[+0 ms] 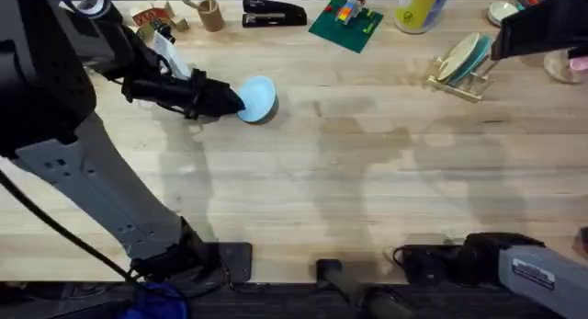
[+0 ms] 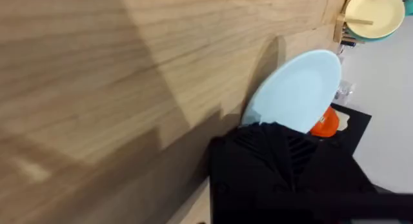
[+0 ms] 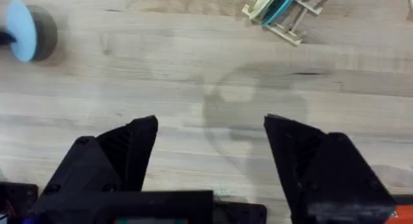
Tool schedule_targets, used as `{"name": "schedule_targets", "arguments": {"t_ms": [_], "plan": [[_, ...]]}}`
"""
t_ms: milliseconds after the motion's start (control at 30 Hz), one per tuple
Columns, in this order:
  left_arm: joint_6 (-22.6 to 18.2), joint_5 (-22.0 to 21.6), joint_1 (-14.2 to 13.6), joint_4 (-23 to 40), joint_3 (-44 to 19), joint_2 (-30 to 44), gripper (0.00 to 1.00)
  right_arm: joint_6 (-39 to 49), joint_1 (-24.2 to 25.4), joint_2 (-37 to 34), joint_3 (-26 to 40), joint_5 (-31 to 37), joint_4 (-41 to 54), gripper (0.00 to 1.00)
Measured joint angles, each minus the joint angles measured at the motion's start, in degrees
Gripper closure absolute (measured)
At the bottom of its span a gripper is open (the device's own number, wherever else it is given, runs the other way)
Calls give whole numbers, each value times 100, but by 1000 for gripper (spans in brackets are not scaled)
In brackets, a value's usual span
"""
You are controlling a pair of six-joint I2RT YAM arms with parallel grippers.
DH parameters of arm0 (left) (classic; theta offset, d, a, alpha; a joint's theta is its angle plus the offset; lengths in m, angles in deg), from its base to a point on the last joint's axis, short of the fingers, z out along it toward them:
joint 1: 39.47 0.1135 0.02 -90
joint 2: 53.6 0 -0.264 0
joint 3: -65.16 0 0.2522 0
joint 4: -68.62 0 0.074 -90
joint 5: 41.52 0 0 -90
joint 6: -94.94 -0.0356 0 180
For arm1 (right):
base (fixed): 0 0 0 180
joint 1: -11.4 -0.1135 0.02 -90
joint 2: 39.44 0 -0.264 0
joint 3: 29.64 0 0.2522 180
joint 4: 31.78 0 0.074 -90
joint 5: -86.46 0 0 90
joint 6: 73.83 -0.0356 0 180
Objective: Pick up the plates from the table one by one and place each into a slot on the dish rack.
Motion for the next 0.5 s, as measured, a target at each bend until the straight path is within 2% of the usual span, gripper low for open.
{"name": "schedule_targets", "arguments": {"t_ms": [267,500], "plan": [[23,2,-1,-9,0,0,960,-2,0,0,0,-37,-3,7],[29,2,-1,-11,0,0,960,-337,0,-110,22,-798,-290,9]]}}
